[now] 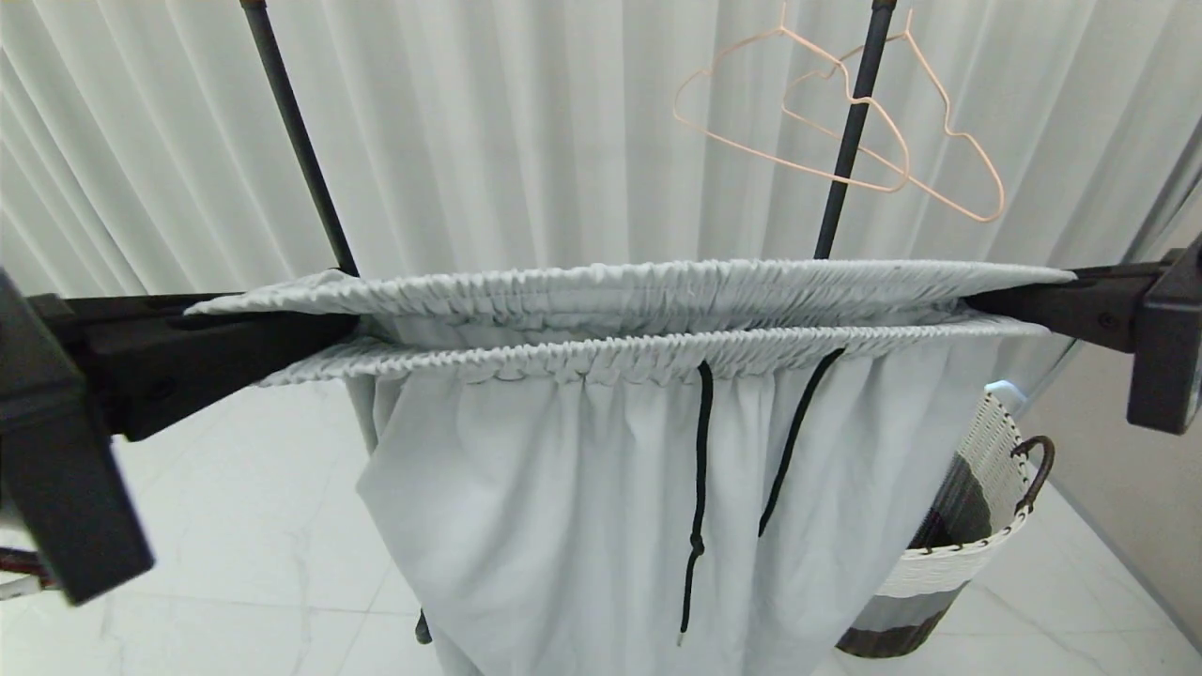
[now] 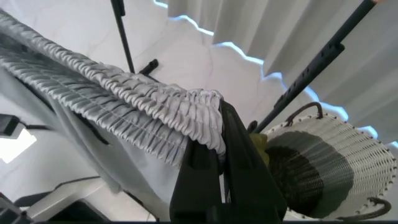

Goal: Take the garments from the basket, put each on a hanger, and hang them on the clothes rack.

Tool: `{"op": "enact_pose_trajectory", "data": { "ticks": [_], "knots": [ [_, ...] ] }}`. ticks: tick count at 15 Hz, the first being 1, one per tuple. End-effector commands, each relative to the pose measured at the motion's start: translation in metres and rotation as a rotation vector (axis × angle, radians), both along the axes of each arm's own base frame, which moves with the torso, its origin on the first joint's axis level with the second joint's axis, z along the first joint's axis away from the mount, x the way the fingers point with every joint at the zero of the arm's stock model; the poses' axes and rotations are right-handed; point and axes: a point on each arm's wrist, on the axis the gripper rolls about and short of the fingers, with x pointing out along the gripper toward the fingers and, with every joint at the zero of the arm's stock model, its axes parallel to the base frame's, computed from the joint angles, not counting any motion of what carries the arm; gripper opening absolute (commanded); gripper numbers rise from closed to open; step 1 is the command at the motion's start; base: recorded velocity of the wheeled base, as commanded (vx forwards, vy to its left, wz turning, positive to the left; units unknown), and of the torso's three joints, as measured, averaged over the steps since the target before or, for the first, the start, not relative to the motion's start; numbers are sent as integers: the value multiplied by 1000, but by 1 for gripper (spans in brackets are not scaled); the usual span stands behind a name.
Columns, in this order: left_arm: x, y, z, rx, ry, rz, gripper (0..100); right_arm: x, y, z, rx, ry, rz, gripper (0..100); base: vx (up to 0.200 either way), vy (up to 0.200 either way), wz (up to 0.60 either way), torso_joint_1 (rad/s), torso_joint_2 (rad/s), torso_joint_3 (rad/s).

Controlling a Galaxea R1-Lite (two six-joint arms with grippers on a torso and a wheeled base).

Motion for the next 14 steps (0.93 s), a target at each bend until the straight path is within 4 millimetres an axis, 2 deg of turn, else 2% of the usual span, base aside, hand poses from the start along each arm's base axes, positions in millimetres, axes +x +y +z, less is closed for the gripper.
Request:
{"op": "enact_pose_trajectory", "data": {
  "ticks": [1, 7, 8, 14],
  "knots": [
    [12, -15, -10, 55, 32, 20, 0, -13, -11, -5, 0, -3, 13, 0, 0, 0, 0, 0, 0, 0],
    [14, -19, -3, 38, 19, 19, 0, -9, -6, -2, 25, -25, 12, 0, 0, 0, 0, 0, 0, 0],
    [14, -19, -3, 38, 19, 19, 0, -9, -5, -3, 23, -23, 12, 100, 0, 0, 0, 0, 0, 0],
    [24, -12, -4, 44, 22, 93, 0, -16, -15, 0, 42, -35, 10, 100, 0, 0, 0, 0, 0, 0]
  ]
}}
